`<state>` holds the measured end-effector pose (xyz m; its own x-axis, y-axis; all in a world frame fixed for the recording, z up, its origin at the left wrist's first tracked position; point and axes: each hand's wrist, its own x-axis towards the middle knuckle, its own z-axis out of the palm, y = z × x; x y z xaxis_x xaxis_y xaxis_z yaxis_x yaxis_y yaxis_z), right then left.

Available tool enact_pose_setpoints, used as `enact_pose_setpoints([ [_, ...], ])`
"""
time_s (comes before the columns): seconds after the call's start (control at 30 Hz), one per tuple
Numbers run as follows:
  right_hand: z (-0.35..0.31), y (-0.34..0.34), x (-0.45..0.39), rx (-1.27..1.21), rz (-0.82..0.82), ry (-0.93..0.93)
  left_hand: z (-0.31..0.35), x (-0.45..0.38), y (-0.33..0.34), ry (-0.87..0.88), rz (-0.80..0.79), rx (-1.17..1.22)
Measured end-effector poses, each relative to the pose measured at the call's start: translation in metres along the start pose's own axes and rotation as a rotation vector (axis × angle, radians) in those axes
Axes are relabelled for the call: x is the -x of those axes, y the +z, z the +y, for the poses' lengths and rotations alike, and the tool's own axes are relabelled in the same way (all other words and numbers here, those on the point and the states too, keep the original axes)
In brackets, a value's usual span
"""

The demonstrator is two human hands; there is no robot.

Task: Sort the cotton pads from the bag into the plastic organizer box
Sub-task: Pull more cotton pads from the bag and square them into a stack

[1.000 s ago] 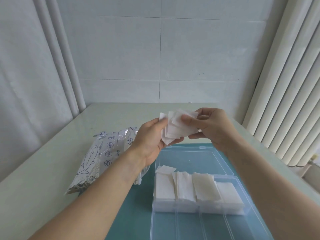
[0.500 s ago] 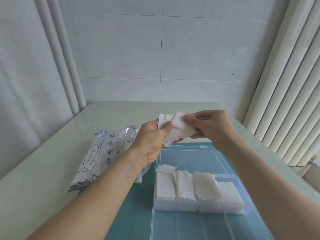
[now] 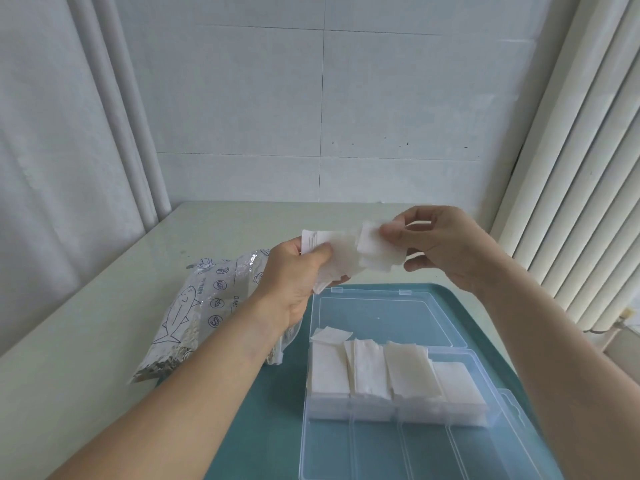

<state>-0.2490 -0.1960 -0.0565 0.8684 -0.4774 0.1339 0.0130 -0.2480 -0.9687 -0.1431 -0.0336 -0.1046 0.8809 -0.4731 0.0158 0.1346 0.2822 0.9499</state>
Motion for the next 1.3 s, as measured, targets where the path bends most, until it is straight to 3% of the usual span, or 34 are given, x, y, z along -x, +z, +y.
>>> enact_pose_setpoints([
  [0.1, 0.006, 0.008, 0.001, 0.058, -0.126, 0.059, -0.003, -0.001, 0.0, 0.031, -0.02, -0.071],
  [0.23, 0.008, 0.013, -0.001, 0.024, -0.052, 0.051, -0.007, -0.003, 0.0, 0.065, -0.008, -0.148],
  [0.43, 0.0, 0.002, 0.001, -0.015, 0.044, 0.009, -0.004, -0.003, -0.002, 0.04, 0.064, -0.026],
  [0.53, -0.003, 0.002, 0.003, -0.092, -0.002, 0.003, -0.002, -0.003, -0.003, 0.038, 0.069, -0.047],
  [0.63, 0.002, 0.012, 0.002, -0.063, -0.02, -0.005, 0.0, 0.0, -0.001, -0.013, -0.021, -0.048],
  [0.73, 0.01, 0.021, 0.001, 0.051, 0.071, -0.02, 0.004, 0.004, 0.003, -0.098, -0.143, 0.055],
  [0.83, 0.013, 0.024, 0.0, 0.073, 0.13, -0.043, 0.006, 0.004, 0.001, -0.132, -0.155, 0.131],
  [1.17, 0.001, -0.006, -0.001, 0.08, 0.063, -0.07, 0.009, 0.01, -0.006, -0.218, -0.409, 0.021],
  [1.3, -0.005, -0.018, 0.001, 0.031, -0.017, -0.071, 0.006, 0.011, -0.005, -0.213, -0.41, -0.06],
])
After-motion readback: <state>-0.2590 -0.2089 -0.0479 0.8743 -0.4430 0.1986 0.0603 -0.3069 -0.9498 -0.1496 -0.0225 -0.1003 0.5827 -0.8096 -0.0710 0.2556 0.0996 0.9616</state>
